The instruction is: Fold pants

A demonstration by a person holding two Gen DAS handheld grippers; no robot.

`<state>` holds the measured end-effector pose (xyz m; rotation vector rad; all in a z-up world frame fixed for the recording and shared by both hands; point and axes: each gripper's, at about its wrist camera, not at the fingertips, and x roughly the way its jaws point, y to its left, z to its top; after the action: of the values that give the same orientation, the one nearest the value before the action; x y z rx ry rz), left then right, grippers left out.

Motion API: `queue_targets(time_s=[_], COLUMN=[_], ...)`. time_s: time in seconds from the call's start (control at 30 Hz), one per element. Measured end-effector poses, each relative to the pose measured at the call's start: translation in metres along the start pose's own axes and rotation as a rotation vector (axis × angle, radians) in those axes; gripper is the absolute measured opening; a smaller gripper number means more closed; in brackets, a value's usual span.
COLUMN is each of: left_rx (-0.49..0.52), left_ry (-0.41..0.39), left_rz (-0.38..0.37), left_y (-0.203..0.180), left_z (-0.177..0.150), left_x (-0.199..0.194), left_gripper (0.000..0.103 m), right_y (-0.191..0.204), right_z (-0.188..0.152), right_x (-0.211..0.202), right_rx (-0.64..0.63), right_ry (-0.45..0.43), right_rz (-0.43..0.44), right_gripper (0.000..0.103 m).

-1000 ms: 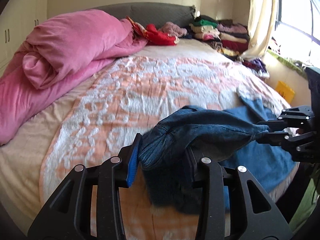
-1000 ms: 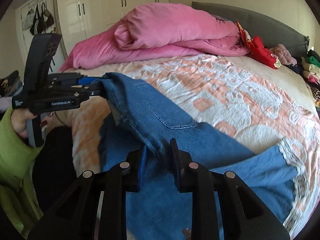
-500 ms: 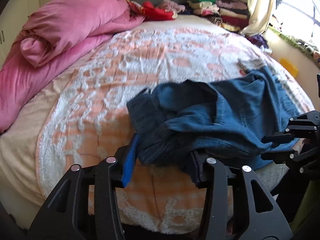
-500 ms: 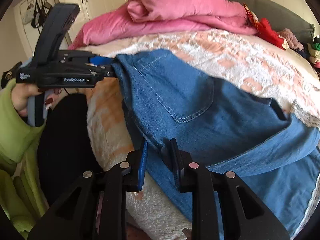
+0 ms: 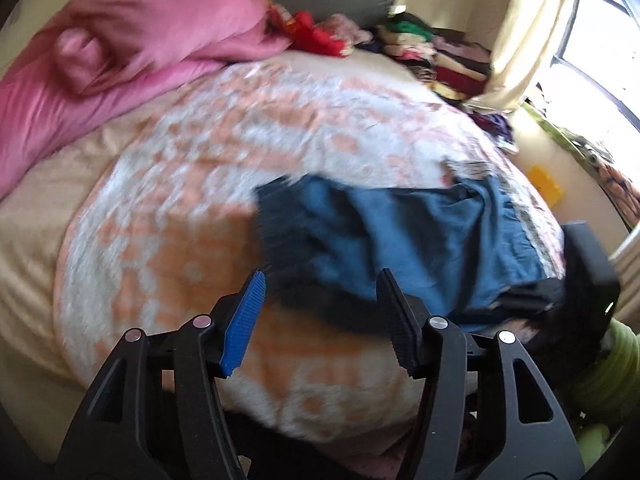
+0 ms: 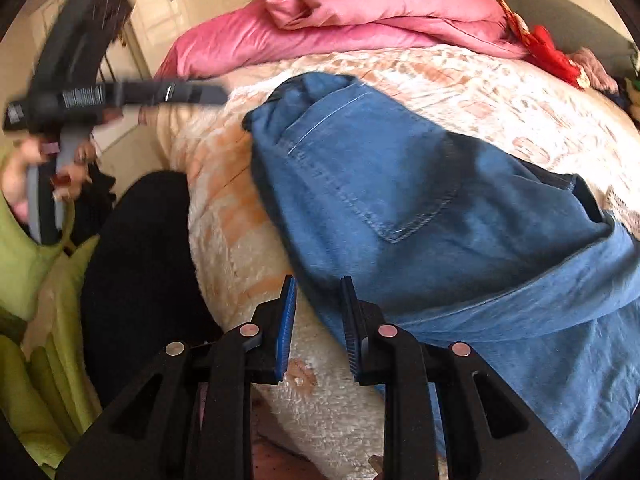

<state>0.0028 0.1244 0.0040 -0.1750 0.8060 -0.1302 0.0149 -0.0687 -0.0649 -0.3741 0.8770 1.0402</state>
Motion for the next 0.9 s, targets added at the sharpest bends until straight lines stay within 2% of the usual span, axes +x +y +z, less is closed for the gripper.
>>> queue_targets(time_s=[0.13, 0.2, 0.27, 0.37, 0.47, 0.53, 0.63, 0.73, 0.87, 0.9], left_rx=[0.066, 0.091, 0.094, 0.079, 0.082, 0.082, 0.084, 0.095, 0.087, 0.084], left_ry=[0.045, 0.087, 0.112, 0.117, 0.115, 0.115, 0.116, 0.113, 0.104, 0.098], left_rz=[-0.025, 0.031, 0.061, 0.057, 0.055, 0.055, 0.05, 0.061, 0.057, 0.053], left_y=[-0.027, -0.03, -0.027, -0.021, -0.019, -0.019, -0.02, -0.023, -0.025, -0.025], left_z=[0.003, 0.0, -0.005, -0.009, -0.011, -0.011, -0.013, -0.016, -0.017, -0.017], left_x=[0.028, 0.047, 0.058, 0.061, 0.06, 0.06, 0.06, 0.059, 0.054, 0.051], left_gripper=[0.049, 0.049, 0.049, 0.049, 0.049, 0.049, 0.049, 0.049, 0.049, 0.049], right_y=[0.001, -0.002, -0.008, -0.02, -0.027, -0.027, -0.027, -0.026, -0.029, -0.029], right_z=[-0.001, 0.0, 0.002, 0.006, 0.009, 0.007, -0.001, -0.005, -0.004, -0.004], right_x=[-0.011, -0.026, -0.039, -0.044, -0.035, -0.02, 0.008, 0.009, -0.007, -0.012], right_rx=[0.02, 0.036, 0.064, 0.107, 0.149, 0.166, 0.168, 0.157, 0.197, 0.203], right_ry=[-0.021, -0.063, -0.101, -0.123, -0.099, -0.045, 0.073, 0.062, 0.03, 0.017], right_rz=[0.02, 0.024, -0.005, -0.058, -0.07, -0.075, -0.089, -0.091, -0.049, -0.042], right_gripper=[0.024, 0.024, 0.029, 0.032, 0.036, 0.046, 0.051, 0.056, 0.057, 0.062])
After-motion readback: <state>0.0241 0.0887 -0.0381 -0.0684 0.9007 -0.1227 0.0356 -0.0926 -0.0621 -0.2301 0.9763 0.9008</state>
